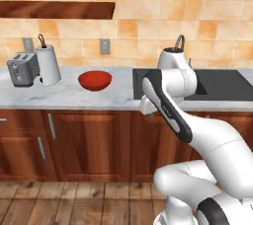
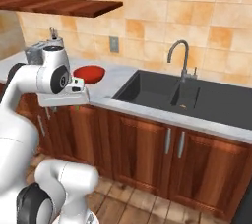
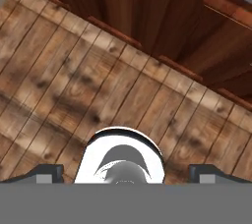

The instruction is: Clear the mugs and bowl far away from the sink.

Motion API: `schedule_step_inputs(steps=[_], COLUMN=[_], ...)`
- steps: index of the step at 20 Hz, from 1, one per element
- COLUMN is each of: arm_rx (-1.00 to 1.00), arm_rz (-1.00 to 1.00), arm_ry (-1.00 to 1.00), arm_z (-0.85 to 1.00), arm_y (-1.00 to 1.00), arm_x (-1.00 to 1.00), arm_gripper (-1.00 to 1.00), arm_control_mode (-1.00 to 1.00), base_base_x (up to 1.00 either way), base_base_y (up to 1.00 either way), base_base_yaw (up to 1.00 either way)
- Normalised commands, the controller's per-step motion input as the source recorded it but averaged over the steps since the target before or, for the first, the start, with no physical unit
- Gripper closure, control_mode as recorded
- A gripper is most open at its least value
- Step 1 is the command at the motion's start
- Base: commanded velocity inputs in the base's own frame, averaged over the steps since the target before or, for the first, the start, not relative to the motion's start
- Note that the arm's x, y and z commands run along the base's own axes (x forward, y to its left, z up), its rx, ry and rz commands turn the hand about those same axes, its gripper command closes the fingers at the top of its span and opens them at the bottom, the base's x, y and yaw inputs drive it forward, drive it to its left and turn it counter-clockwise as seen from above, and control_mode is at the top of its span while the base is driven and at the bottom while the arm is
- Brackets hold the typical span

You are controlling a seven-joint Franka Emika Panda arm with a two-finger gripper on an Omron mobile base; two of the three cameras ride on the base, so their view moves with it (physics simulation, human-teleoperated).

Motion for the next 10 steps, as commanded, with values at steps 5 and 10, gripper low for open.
schedule_step_inputs(steps=[5, 10], arm_rx=[0.0, 0.0], arm_rz=[0.0, 0.0], arm_ry=[0.0, 0.0], arm_z=[0.0, 0.0], arm_y=[0.0, 0.0], arm_x=[0.0, 0.0], arm_gripper=[-1.0, -1.0], arm_control_mode=[1.0, 1.0], base_base_x=[1.0, 1.0], base_base_y=[-0.15, -0.32], base_base_yaw=[-0.02, 0.0])
